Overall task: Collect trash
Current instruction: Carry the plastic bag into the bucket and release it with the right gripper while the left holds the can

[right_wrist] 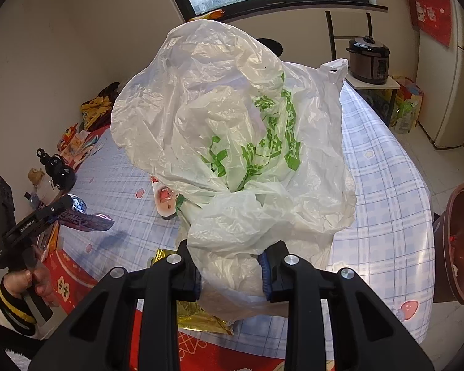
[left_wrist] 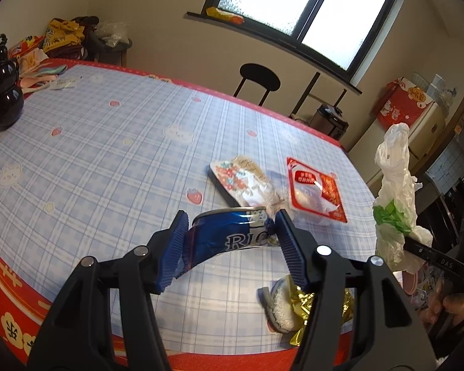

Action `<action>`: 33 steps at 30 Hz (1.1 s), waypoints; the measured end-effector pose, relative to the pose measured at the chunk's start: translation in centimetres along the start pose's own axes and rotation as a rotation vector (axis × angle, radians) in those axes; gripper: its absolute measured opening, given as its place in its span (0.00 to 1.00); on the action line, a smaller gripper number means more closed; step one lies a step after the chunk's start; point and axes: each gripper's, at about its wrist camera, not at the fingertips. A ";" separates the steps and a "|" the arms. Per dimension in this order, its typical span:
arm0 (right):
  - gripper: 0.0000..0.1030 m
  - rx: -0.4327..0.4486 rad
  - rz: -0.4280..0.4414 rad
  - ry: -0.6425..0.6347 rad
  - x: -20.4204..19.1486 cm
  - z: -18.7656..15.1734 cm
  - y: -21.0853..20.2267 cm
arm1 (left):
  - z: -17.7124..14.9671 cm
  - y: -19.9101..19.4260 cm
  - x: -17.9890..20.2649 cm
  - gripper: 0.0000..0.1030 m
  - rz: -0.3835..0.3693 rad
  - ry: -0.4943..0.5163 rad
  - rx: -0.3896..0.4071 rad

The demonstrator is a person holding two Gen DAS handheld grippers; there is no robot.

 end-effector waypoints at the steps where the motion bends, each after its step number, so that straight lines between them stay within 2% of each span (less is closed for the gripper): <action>1: 0.27 0.007 0.001 -0.001 0.2 0.1 -0.3 | 0.4 -0.3 0.3 0.58 -0.003 0.005 0.010; 9: 0.27 0.104 -0.027 0.029 2.4 1.8 -3.4 | 3.4 -2.3 3.4 0.58 -0.047 0.059 0.085; 13: 0.27 0.136 -0.091 0.075 5.9 2.2 -5.1 | 4.5 -2.7 5.6 0.58 -0.077 0.084 0.110; 17: 0.27 0.156 -0.192 0.145 11.2 1.8 -7.3 | 5.3 -2.6 8.1 0.58 -0.105 0.097 0.126; 23: 0.27 0.121 -0.358 0.269 19.7 0.3 -9.3 | 5.5 -1.5 12.3 0.58 -0.141 0.127 0.117; 27: 0.27 0.054 -0.487 0.342 25.5 -1.5 -9.5 | 5.2 -0.7 15.1 0.58 -0.167 0.150 0.108; 29: 0.29 0.016 -0.521 0.372 27.7 -2.1 -9.3 | 5.0 -0.3 16.6 0.58 -0.179 0.162 0.103; 32: 0.38 -0.011 -0.550 0.389 29.9 -2.4 -9.1 | 4.5 0.3 18.7 0.58 -0.198 0.184 0.094; 33: 0.46 -0.003 -0.555 0.397 30.1 -2.4 -9.3 | 4.4 0.5 19.1 0.58 -0.203 0.190 0.090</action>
Point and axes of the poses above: each gripper's, at about its wrist camera, not at the fingertips, and y roughly the way its jaws point, x to its right, z to its top, and after that the axes turned 4 degrees about -z, right-handed
